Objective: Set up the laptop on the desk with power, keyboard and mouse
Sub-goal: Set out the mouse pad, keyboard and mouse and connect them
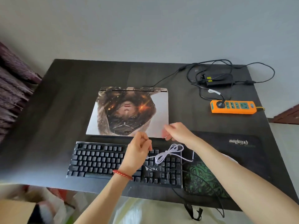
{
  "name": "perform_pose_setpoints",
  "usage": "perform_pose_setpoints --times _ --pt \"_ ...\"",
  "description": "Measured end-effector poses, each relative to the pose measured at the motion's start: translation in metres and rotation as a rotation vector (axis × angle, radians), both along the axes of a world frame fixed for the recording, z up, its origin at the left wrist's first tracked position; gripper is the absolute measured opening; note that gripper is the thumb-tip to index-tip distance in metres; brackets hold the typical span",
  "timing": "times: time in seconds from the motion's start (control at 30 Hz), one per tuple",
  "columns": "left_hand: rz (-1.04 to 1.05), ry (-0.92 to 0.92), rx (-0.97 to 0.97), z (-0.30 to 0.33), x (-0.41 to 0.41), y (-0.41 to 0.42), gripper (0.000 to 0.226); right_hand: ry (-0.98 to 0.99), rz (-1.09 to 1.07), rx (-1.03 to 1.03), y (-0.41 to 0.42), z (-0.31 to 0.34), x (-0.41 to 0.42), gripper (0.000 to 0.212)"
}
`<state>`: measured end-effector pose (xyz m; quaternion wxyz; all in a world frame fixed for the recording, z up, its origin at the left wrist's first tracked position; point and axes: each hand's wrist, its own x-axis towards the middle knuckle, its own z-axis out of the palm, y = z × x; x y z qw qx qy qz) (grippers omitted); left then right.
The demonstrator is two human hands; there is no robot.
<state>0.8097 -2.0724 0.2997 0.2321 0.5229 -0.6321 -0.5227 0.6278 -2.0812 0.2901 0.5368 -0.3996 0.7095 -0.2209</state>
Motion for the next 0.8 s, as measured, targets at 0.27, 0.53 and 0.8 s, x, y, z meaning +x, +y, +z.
perform_pose_setpoints --times 0.27,0.53,0.8 --pt "-0.251 -0.183 -0.238 -0.005 0.04 0.031 0.014 -0.208 0.246 0.499 -0.041 -0.01 0.068 0.032" --pt "-0.204 -0.241 -0.383 -0.021 0.051 0.027 0.021 -0.211 0.311 0.441 -0.036 -0.014 0.072 0.009" --pt "-0.137 -0.813 -0.178 -0.081 0.085 -0.027 0.046 -0.017 0.428 0.033 -0.022 -0.015 0.063 0.03"
